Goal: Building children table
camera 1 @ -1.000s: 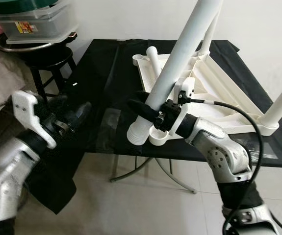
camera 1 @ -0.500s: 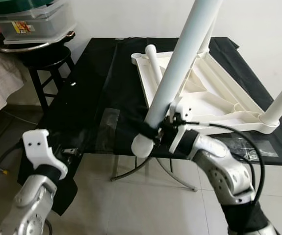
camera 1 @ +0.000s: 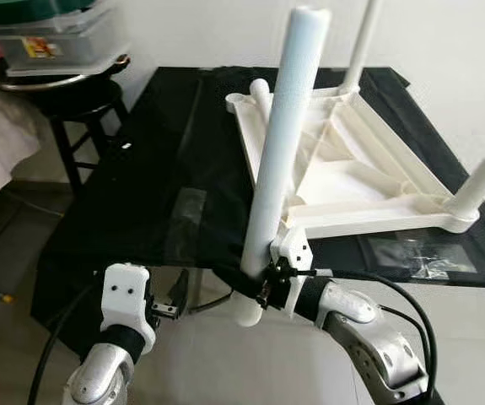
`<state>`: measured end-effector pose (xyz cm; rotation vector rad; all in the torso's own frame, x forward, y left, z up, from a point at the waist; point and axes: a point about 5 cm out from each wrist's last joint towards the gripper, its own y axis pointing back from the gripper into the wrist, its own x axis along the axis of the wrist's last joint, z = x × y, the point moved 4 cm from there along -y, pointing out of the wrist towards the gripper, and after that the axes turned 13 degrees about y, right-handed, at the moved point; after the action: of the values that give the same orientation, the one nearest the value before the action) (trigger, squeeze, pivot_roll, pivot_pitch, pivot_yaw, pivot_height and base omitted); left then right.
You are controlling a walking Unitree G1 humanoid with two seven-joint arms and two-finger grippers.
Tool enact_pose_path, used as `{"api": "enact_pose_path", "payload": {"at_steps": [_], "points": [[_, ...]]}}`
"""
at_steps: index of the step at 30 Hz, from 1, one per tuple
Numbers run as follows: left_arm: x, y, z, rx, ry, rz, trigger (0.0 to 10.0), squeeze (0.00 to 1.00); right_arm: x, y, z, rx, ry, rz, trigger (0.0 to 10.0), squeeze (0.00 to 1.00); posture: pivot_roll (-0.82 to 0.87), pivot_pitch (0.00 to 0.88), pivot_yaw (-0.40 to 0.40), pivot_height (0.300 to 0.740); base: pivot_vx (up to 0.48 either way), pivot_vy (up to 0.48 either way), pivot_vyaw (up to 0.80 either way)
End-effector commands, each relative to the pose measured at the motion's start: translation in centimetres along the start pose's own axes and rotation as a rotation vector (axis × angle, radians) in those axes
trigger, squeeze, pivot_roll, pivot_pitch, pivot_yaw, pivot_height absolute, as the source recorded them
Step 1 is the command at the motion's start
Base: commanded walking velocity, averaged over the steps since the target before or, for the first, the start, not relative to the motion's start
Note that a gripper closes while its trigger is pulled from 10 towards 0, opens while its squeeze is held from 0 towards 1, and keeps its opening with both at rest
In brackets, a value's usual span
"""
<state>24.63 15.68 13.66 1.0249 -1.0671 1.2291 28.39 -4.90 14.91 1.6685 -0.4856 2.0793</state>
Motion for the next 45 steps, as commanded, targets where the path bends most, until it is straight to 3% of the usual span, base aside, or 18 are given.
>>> {"api": "enact_pose_path", "payload": {"at_steps": [1,14,15,16,18,26,45], "points": [[-0.1,0.0,-0.5,0.033,-0.004,0.011,10.0,0.00,0.8,-0.2,-0.1,0.014,0.028,0.034,10.0,0.00,-0.08,0.077,0.021,0.740,0.000,0.000,0.00],[0.9,-0.6,-0.5,0.043,-0.030,0.065,10.0,0.00,2.7,-1.1,0.8,-0.005,0.101,0.090,10.0,0.00,-0.08,0.071,0.018,0.740,0.000,0.000,0.00],[1.8,-1.2,-0.8,0.056,-0.009,0.096,10.0,0.00,5.2,-1.7,1.4,-0.010,0.127,0.153,10.0,0.00,-0.08,0.066,0.017,0.740,0.000,0.000,0.00],[1.8,-1.2,-0.8,0.056,-0.009,0.096,10.0,0.00,5.2,-1.7,1.4,-0.010,0.127,0.153,10.0,0.00,-0.08,0.066,0.017,0.740,0.000,0.000,0.00],[2.8,-1.8,-0.9,0.058,0.011,0.131,10.0,0.00,7.9,-2.2,2.2,-0.026,0.156,0.224,10.0,0.00,-0.08,0.065,0.016,0.740,0.000,0.000,0.00],[5.1,-2.8,-1.6,0.092,0.103,0.206,10.0,0.00,10.6,-2.6,3.9,-0.092,0.207,0.282,10.0,0.00,-0.08,0.063,0.014,0.740,0.000,0.000,0.00],[5.2,-3.7,-1.3,0.077,0.129,0.203,10.0,0.00,9.9,-3.4,4.7,-0.146,0.159,0.222,10.0,0.00,-0.08,0.061,0.005,0.740,0.000,0.000,-0.08]]}}
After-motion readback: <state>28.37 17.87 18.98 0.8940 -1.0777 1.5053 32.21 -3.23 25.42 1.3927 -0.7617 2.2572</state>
